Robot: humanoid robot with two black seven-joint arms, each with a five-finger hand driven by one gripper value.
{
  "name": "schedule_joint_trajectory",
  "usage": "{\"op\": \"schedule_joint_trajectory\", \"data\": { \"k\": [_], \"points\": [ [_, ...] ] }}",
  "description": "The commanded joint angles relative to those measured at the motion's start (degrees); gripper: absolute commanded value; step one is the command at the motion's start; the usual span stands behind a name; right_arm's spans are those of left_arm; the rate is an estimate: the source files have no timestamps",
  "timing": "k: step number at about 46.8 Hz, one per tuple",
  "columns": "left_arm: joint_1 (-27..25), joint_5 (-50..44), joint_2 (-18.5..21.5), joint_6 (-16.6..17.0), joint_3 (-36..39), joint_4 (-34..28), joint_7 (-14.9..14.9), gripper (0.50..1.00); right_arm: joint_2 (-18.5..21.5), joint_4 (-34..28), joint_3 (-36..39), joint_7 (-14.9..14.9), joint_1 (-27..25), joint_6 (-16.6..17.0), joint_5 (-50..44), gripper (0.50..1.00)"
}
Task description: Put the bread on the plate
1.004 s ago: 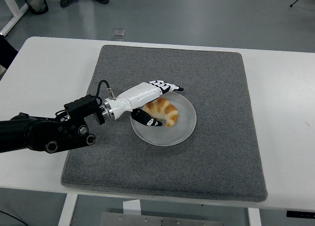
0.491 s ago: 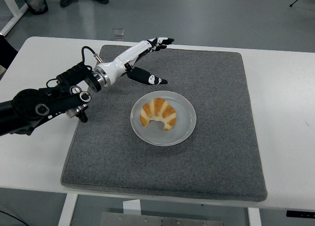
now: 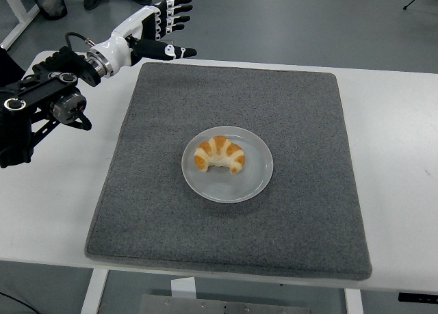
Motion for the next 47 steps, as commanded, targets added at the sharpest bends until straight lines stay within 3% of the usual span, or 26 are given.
{"op": "schedule_joint_trajectory", "data": {
  "k": [1, 11, 19, 31, 47],
  "points": [
    [-0.2, -4.8, -0.2, -4.1, -0.2, 4.8, 0.0, 0.990, 0.0, 0.0, 0.0, 0.0, 0.0, 0.0, 0.0, 0.954],
    [-0.4, -8.6, -2.9, -9.7, -0.4, 15.8, -0.1, 0.990, 0.0, 0.0, 0.1, 0.0, 0.0, 0.0, 0.1, 0.952],
    [-0.3, -13.4, -4.7, -13.3, -0.4, 20.4, -0.1, 0.990, 0.0, 0.0, 0.0, 0.0, 0.1, 0.0, 0.1, 0.952],
    [0.4, -16.6, -8.4, -13.4, -0.4, 24.3, -0.7, 0.986, 0.0, 0.0, 0.0, 0.0, 0.0, 0.1, 0.1, 0.952],
    [0.9, -16.8, -8.8, -13.3, -0.4, 24.3, -0.8, 0.990, 0.0, 0.1, 0.0, 0.0, 0.0, 0.0, 0.0, 0.952]
  ]
}}
